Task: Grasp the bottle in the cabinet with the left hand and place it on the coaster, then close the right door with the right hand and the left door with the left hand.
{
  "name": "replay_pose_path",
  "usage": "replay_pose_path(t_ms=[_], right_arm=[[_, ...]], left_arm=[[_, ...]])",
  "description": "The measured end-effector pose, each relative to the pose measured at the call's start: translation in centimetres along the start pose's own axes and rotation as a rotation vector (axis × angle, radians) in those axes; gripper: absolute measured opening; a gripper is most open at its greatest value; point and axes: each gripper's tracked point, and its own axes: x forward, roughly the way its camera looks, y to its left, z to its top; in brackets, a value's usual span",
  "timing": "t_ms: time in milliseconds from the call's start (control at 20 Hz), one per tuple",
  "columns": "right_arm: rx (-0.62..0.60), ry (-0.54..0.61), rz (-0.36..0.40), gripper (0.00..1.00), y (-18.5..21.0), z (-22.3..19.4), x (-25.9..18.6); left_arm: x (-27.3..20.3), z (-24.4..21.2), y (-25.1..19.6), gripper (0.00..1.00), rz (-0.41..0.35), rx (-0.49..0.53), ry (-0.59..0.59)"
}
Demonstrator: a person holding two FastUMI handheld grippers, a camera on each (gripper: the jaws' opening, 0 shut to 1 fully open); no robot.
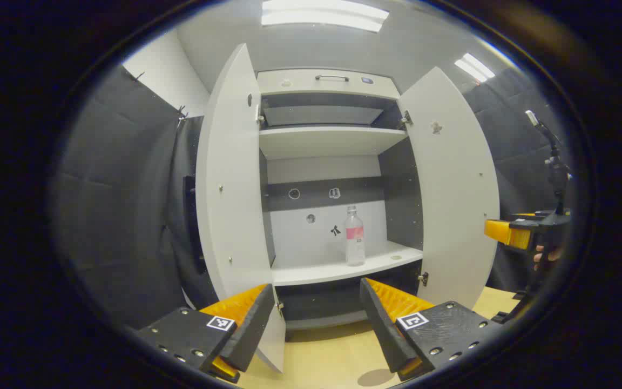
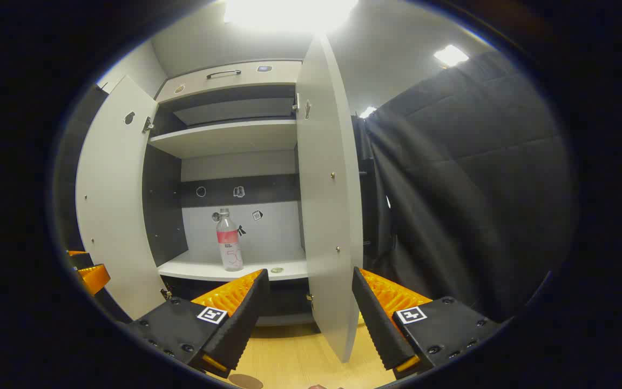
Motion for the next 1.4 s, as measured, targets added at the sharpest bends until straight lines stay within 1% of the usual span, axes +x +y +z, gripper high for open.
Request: replay_pose_path(t_ms=[100, 200, 250, 550, 600, 850, 1000, 1200, 1400], right_arm=[[-0.004, 0.001, 0.015, 0.98, 0.9, 0.0, 0.2], [-0.014, 0.011, 0.025, 0.96, 1.0, -0.4, 0.2], [-0.014, 0.015, 0.029, 0.96, 1.3, -0.5, 0.0], [0.001, 0.034, 0.044, 0.98, 2.3, -1.1, -0.3], [0.001, 0.038, 0.048, 0.96, 2.5, -1.2, -0.3], [0.005, 0.04, 0.043, 0.98, 2.4, -1.1, -0.7], [-0.003, 0.04, 0.022, 0.96, 1.5, -1.0, -1.2], [-0.025, 0.041, -0.023, 0.98, -1.0, -0.9, -2.3], [-0.03, 0.059, -0.062, 0.96, -3.9, -1.2, -2.8]], left_arm=[[-0.1, -0.4, 0.0, 1.0, 0.007, -0.037, 0.006], [-0.4, -1.0, 0.5, 0.99, 0.023, -0.048, 0.026], [-0.7, -1.2, 0.9, 0.93, 0.029, -0.049, 0.028], [-1.4, -2.0, 2.0, 0.93, 0.052, -0.07, 0.037], [-1.7, -2.3, 1.9, 0.93, 0.052, -0.077, 0.042], [-2.2, -3.0, 1.7, 0.93, 0.046, -0.095, 0.06], [-1.6, -1.9, 0.7, 0.93, 0.015, -0.106, 0.043], [0.2, -0.7, -1.3, 0.93, -0.028, -0.119, 0.022], [2.7, -0.5, -2.5, 0.93, -0.028, -0.118, 0.033]])
